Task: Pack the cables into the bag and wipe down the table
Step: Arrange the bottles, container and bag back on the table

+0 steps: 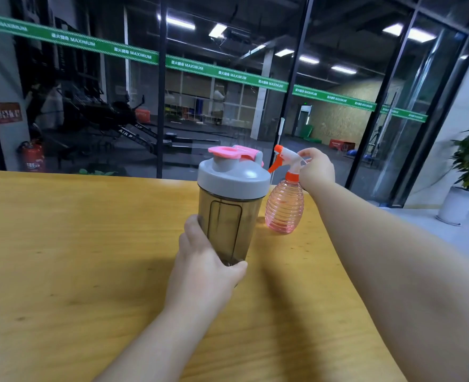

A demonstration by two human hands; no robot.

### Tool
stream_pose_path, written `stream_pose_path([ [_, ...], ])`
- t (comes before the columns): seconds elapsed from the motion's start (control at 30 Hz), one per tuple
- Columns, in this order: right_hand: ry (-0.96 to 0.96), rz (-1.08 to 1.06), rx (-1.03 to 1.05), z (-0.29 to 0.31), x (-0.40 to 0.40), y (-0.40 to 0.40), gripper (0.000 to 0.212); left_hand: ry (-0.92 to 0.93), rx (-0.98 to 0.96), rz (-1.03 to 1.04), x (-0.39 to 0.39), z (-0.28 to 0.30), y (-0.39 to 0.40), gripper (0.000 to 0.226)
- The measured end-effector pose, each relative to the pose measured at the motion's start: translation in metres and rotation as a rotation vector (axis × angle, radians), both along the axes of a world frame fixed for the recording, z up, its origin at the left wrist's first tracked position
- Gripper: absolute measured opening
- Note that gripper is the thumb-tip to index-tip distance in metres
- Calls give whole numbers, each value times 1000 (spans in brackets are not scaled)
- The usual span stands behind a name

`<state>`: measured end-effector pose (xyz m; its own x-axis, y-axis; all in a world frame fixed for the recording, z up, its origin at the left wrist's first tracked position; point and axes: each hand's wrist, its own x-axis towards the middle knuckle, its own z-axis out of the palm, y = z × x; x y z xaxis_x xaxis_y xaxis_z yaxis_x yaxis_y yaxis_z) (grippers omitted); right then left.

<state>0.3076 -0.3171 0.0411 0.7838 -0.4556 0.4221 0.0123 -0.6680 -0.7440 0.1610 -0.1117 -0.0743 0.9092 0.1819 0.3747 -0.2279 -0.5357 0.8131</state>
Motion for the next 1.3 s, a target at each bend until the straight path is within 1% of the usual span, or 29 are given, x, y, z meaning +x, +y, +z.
stream_pose_path([
  [0.13, 54, -82, -92, 1, 1, 8, 39, -1, 2, 3, 1, 0, 0, 87],
  [0.27, 109, -31, -195, -3, 3, 20, 41, -5, 4, 2, 1, -1, 0, 86],
  [0.33, 106, -15, -194, -5, 5, 22, 42, -11, -1, -3, 1, -2, 0, 86],
  [0.47, 74, 106, -212, -8, 9, 17, 52, -18, -11, -16, 2, -3, 0, 86],
  [0.6, 40, 69, -234, -11, 13, 16, 45, -15, -9, -21, 2, -3, 0, 86],
  [0.63, 43, 66, -244, -12, 13, 16, 48, -13, -7, -21, 2, -3, 0, 86],
  [0.7, 81, 54, -253, -13, 11, 16, 64, -7, -2, -18, 2, -2, 0, 86],
  [0.73, 101, 41, -243, -14, 9, 17, 73, -4, 1, -16, 2, -2, 0, 87],
  [0.8, 105, 27, -138, -18, 2, 23, 85, 3, 8, -19, 1, -1, 0, 87],
  [0.83, 89, 31, -70, -20, -4, 27, 86, 2, 8, -21, 1, -1, 0, 87],
  [0.9, 72, 57, 1, -26, -20, 36, 81, 0, 14, -21, 0, -1, 0, 88],
  [1.0, 79, 207, 66, -33, -47, 49, 68, 10, 25, -31, -1, -1, 0, 91],
  [1.07, 193, 333, 89, -31, -67, 53, 58, 7, 24, -44, -3, -3, 1, 94],
  [1.1, 268, 405, 89, -28, -77, 53, 57, 3, 30, -47, -4, -3, 1, 95],
  [1.13, 337, 481, 90, -23, -86, 52, 58, -1, 46, -44, -5, -4, 1, 96],
  [1.2, 436, 642, 106, -10, -106, 47, 71, -7, 92, -26, -7, -4, 1, 99],
  [1.3, 508, 815, 75, 7, -127, 44, 90, -22, 114, -23, -8, -4, 0, 103],
])
